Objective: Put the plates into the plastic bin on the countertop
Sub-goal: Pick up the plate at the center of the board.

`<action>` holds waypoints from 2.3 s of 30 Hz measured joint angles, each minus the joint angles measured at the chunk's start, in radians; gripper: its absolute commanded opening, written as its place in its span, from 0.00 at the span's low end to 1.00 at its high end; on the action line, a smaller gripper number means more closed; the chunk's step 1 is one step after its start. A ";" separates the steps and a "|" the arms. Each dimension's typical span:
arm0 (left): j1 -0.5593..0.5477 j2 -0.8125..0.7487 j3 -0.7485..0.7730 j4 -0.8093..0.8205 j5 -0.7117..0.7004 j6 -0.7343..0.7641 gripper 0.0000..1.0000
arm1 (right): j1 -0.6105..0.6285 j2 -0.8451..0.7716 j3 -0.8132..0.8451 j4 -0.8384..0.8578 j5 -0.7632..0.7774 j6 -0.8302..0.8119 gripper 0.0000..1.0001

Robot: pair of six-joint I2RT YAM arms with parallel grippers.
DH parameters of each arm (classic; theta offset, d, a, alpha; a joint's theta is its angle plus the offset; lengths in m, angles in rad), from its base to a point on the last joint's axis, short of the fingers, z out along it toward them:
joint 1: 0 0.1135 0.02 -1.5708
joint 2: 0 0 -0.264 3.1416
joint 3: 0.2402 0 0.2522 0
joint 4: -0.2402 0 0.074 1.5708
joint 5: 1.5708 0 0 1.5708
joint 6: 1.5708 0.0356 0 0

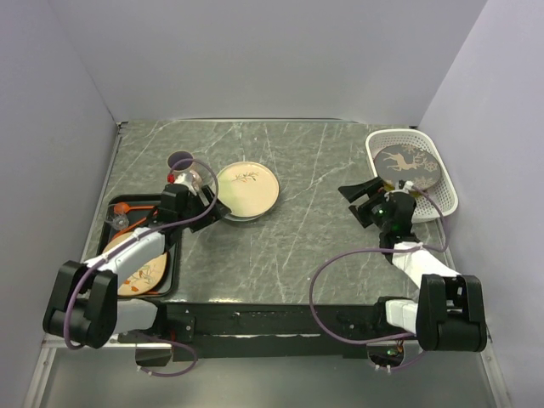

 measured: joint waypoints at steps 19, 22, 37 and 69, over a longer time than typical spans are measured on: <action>0.040 0.172 0.129 0.031 -0.002 0.024 0.58 | 0.189 0.261 0.075 0.081 -0.001 0.009 1.00; 0.043 0.197 0.147 0.033 -0.002 0.028 0.52 | 0.198 0.286 0.079 0.100 -0.007 0.016 0.99; 0.063 0.327 0.209 0.059 0.009 0.051 0.18 | 0.224 0.406 0.151 0.150 -0.022 0.031 0.99; 0.069 0.377 0.222 0.148 0.079 0.050 0.05 | 0.398 0.756 0.415 0.262 -0.140 0.108 0.72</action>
